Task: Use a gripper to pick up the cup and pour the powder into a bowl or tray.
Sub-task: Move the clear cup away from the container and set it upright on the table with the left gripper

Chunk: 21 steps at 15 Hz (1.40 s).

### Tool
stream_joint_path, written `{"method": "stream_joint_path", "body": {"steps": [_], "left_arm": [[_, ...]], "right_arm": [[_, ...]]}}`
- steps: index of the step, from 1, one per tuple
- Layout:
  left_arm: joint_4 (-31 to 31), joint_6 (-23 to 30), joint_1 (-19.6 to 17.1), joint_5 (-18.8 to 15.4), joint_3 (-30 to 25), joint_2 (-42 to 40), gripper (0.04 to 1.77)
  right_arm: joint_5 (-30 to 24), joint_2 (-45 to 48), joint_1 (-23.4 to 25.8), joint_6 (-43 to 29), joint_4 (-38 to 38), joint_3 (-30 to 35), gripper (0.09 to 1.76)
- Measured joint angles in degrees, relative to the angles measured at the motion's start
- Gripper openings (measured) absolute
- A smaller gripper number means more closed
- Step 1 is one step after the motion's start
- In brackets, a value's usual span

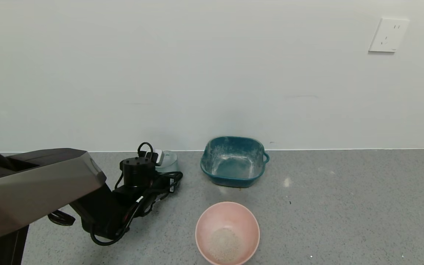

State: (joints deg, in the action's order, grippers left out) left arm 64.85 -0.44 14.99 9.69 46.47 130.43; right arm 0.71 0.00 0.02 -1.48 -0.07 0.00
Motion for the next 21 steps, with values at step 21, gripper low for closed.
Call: {"method": "stream_joint_path", "body": {"steps": [21], "left_arm": [[-19.7, -0.4, 0.0, 0.2, -3.7, -17.4, 1.69]], "right_arm": [[0.0, 0.0, 0.0, 0.0, 0.0, 0.0, 1.71]]}}
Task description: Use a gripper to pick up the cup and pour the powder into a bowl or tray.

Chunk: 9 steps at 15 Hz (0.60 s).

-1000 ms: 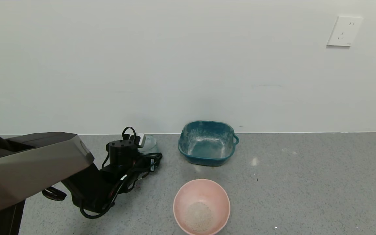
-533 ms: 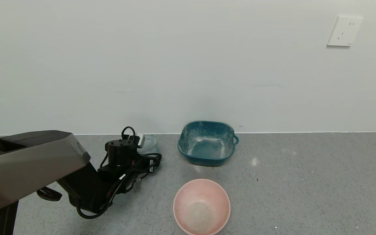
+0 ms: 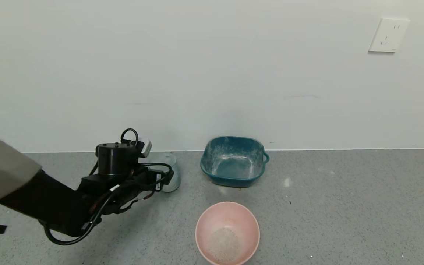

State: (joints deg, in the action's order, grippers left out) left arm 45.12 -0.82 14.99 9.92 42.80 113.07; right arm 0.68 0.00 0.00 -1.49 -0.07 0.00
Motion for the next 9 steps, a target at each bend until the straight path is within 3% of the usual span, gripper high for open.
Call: {"method": "stream_joint_path", "body": {"steps": [9], "left_arm": [[-26.1, 0.3, 0.2, 0.0, -3.3, -35.9, 1.7]], "right_arm": [[0.0, 0.0, 0.0, 0.0, 0.0, 0.0, 1.71]]}}
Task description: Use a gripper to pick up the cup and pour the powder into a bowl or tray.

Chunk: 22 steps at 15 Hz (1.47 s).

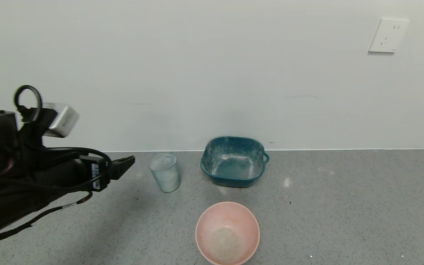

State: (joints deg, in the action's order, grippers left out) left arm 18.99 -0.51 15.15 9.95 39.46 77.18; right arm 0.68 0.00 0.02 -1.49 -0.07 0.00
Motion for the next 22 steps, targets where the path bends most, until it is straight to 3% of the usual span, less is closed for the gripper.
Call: {"method": "stream_joint_path", "body": {"steps": [7, 12, 16, 22], "left_arm": [[-5.0, -0.2, 0.0, 4.3, -9.6, -24.2, 1.71], [-14.8, -0.1, -0.3, 7.4, -13.1, -40.4, 1.71], [-17.7, -0.9, -4.4, 10.8, -13.7, -48.5, 1.71], [-25.2, -4.2, -12.1, 9.0, -15.0, -60.3, 1.72]], "right_arm": [[0.0, 0.0, 0.0, 0.0, 0.0, 0.0, 1.71], [0.0, 0.0, 0.0, 0.0, 0.0, 0.0, 1.71], [0.0, 0.0, 0.0, 0.0, 0.0, 0.0, 1.71], [0.0, 0.0, 0.0, 0.0, 0.0, 0.0, 1.71]]}}
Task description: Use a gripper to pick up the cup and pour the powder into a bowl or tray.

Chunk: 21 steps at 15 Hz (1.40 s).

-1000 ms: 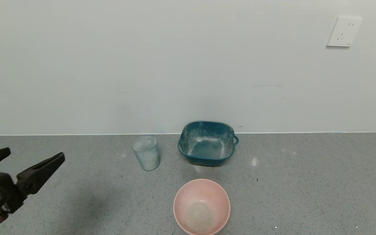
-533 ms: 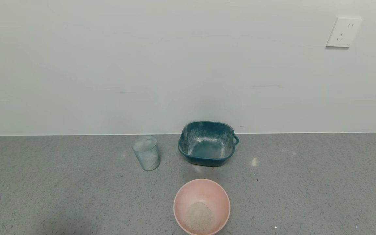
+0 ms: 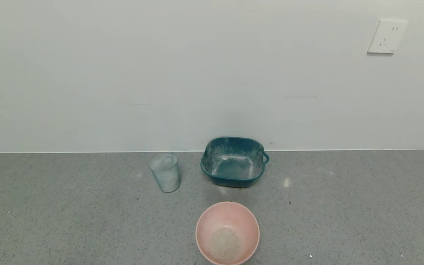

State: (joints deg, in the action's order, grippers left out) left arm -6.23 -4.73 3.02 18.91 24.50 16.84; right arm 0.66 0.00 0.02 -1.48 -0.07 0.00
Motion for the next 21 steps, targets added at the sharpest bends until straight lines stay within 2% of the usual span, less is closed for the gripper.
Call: {"method": "stream_joint_path", "body": {"steps": [4, 7, 11, 14, 17, 21], "left_arm": [[-0.9, -1.0, -2.6, -2.9, -3.0, -6.8, 1.72], [-0.9, -1.0, -2.9, -7.8, -6.8, -11.1, 1.72], [-0.2, -0.9, -2.9, -12.6, -12.8, -15.0, 1.72], [4.9, -1.0, -2.9, -16.0, -18.4, -16.5, 1.72], [8.8, -1.0, -2.9, -18.5, -23.2, -16.8, 1.72], [5.4, -1.0, -2.9, -19.3, -24.4, -16.9, 1.72]], "right_arm": [[0.0, 0.0, 0.0, 0.0, 0.0, 0.0, 1.71], [0.0, 0.0, 0.0, 0.0, 0.0, 0.0, 1.71], [0.0, 0.0, 0.0, 0.0, 0.0, 0.0, 1.71], [0.0, 0.0, 0.0, 0.0, 0.0, 0.0, 1.71], [0.0, 0.0, 0.0, 0.0, 0.0, 0.0, 1.71], [0.0, 0.0, 0.0, 0.0, 0.0, 0.0, 1.71]]}}
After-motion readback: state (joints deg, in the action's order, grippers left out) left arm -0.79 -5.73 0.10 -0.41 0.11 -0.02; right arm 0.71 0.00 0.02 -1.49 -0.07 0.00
